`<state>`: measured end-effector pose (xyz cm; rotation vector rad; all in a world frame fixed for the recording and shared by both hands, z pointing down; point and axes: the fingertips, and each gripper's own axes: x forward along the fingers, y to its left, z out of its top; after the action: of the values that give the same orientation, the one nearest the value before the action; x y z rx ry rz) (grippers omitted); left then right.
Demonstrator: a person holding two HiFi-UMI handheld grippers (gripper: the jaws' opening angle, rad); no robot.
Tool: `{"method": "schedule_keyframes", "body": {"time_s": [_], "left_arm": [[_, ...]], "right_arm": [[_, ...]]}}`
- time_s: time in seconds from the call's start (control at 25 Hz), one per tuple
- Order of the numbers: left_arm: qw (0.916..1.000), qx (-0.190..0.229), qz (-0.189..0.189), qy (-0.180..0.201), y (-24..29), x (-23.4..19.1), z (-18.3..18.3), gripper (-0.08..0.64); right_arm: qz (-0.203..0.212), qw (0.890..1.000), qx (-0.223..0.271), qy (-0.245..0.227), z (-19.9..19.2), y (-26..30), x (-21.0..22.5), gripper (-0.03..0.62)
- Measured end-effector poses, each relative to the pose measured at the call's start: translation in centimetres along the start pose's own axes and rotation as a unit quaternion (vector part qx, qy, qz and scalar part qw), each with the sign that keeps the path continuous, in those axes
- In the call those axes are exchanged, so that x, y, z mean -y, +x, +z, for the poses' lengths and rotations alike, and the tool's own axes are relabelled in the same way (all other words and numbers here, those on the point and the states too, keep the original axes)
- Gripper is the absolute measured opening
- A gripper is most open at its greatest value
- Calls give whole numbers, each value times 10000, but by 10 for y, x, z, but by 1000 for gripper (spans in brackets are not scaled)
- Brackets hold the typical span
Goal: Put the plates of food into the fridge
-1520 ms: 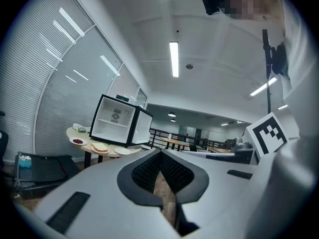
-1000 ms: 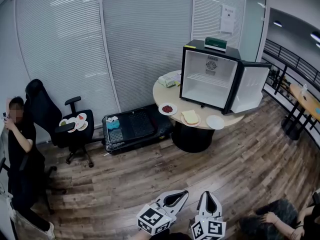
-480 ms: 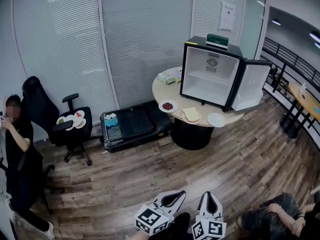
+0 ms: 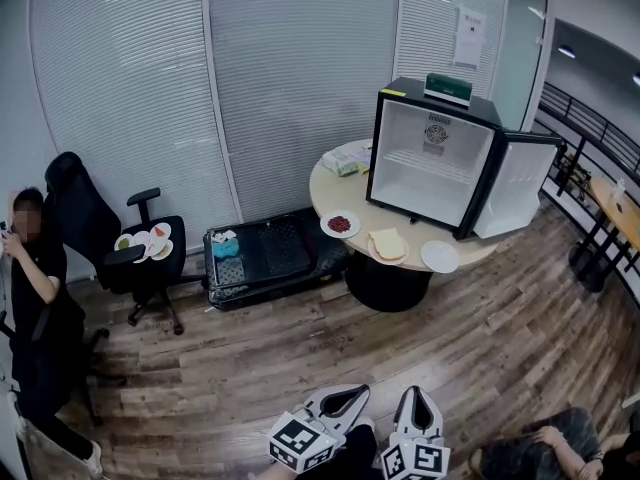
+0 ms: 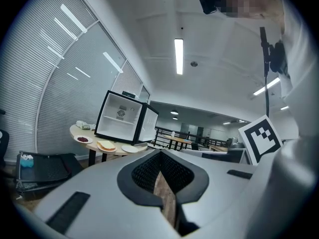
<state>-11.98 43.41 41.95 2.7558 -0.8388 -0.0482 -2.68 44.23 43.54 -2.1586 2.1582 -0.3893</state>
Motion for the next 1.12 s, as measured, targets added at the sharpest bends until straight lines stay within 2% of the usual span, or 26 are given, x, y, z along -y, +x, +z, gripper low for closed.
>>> {"method": "schedule_keyframes", "body": {"time_s": [0.64, 1.12], "left_arm": [[9999, -41, 90, 116, 142, -58, 27, 5], [9992, 10, 380, 158, 204, -86, 26, 5]], "right_arm": [[21, 9998, 120, 153, 48, 134, 85, 8], [509, 9984, 53, 237, 53, 196, 109, 8]]}}
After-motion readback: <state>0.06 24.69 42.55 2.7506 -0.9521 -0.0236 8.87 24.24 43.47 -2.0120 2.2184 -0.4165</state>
